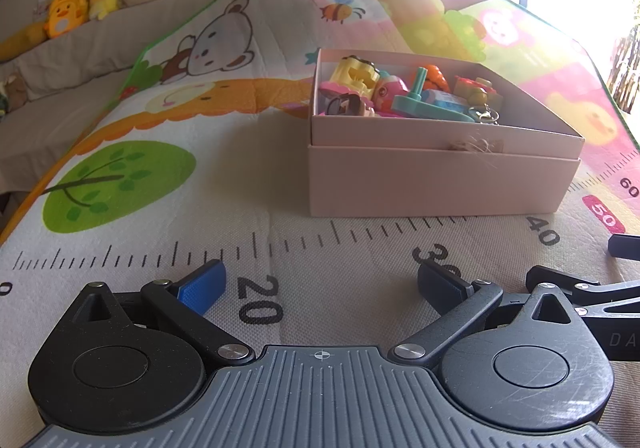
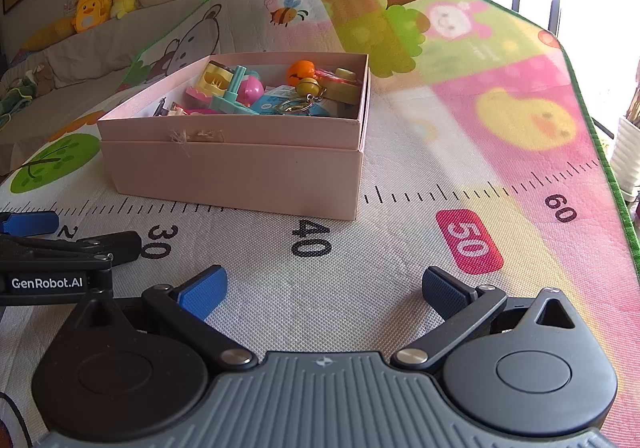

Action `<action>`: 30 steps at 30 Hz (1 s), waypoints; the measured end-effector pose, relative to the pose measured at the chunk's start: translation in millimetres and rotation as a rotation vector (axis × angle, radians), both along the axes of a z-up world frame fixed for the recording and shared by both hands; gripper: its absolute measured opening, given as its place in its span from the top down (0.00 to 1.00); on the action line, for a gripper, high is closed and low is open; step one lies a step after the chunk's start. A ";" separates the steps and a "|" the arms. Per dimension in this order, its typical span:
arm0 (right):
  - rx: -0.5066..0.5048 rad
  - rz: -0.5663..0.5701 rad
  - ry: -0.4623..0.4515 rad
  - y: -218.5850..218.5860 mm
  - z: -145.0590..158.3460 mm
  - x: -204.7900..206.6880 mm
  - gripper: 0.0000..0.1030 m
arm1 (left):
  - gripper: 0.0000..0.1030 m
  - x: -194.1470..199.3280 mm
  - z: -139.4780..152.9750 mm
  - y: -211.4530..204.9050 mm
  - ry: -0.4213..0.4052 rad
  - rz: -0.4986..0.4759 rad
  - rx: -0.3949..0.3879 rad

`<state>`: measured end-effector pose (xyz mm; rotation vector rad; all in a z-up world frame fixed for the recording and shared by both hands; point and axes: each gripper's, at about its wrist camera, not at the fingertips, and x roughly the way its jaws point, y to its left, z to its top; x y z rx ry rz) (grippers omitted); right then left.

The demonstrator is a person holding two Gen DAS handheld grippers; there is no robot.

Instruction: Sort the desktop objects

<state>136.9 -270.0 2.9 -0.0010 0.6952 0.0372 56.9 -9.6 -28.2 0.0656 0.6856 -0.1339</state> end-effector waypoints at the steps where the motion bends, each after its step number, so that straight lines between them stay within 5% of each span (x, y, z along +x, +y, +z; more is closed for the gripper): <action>1: 0.000 0.000 0.000 0.3 0.0 0.2 0.00 | 0.00 0.1 0.0 0.0 0.000 0.000 0.000; 30: 0.000 0.000 0.000 0.8 -0.3 -2.5 0.00 | 0.00 0.0 0.2 0.2 0.000 0.000 0.000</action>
